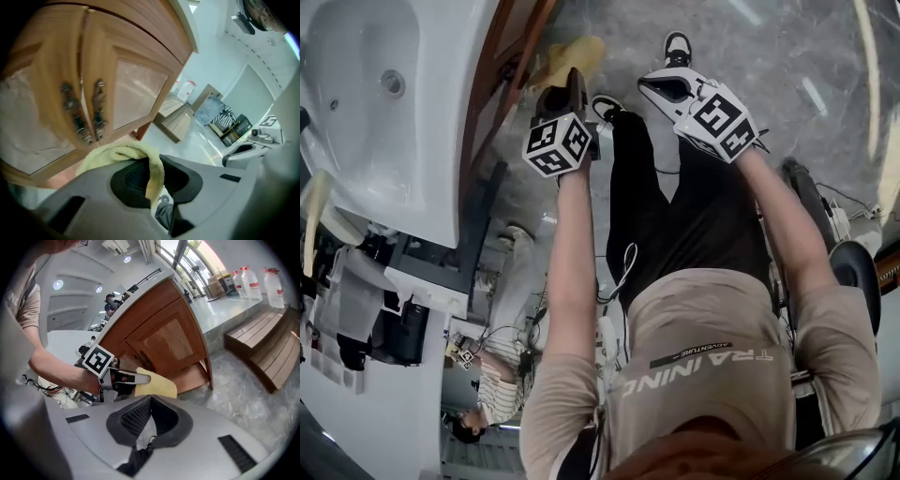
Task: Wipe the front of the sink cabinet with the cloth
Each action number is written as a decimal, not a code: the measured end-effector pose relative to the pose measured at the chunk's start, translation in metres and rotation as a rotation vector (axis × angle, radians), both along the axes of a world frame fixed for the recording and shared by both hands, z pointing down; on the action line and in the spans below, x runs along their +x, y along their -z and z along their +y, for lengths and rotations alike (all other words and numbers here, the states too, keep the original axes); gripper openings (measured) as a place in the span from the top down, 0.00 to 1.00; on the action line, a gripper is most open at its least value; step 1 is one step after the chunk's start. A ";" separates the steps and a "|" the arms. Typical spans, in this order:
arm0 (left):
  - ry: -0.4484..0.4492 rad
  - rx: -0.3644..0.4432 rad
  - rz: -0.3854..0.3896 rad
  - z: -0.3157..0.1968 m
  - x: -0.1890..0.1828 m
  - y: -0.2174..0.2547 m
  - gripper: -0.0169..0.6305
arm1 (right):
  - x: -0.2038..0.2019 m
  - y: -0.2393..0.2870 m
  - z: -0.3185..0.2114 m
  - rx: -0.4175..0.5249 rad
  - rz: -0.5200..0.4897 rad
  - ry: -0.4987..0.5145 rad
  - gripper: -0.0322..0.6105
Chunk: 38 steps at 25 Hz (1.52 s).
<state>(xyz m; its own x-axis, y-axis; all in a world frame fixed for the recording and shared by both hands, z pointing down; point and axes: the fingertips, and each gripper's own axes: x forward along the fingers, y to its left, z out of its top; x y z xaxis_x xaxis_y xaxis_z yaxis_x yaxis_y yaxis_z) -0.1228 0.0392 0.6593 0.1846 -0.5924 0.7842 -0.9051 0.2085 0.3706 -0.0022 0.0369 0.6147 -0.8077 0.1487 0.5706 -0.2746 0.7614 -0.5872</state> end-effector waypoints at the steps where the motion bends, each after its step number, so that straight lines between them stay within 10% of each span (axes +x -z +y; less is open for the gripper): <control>1: 0.016 -0.010 -0.002 0.017 -0.009 -0.002 0.90 | -0.005 -0.001 0.008 0.004 0.005 0.010 0.93; 20: 0.370 -0.179 -0.061 0.261 -0.196 -0.047 0.90 | -0.117 0.000 0.152 0.020 0.029 0.121 0.93; 38: 0.490 -0.184 -0.147 0.238 -0.237 -0.055 0.90 | -0.098 -0.004 0.150 -0.020 0.070 0.063 0.93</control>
<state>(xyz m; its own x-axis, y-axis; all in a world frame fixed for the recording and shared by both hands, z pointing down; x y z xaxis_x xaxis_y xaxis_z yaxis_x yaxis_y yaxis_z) -0.3602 0.2770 0.7140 -0.1984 -0.4320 0.8798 -0.7253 0.6685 0.1646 -0.1003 0.1867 0.6186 -0.7549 0.2098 0.6214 -0.2676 0.7665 -0.5839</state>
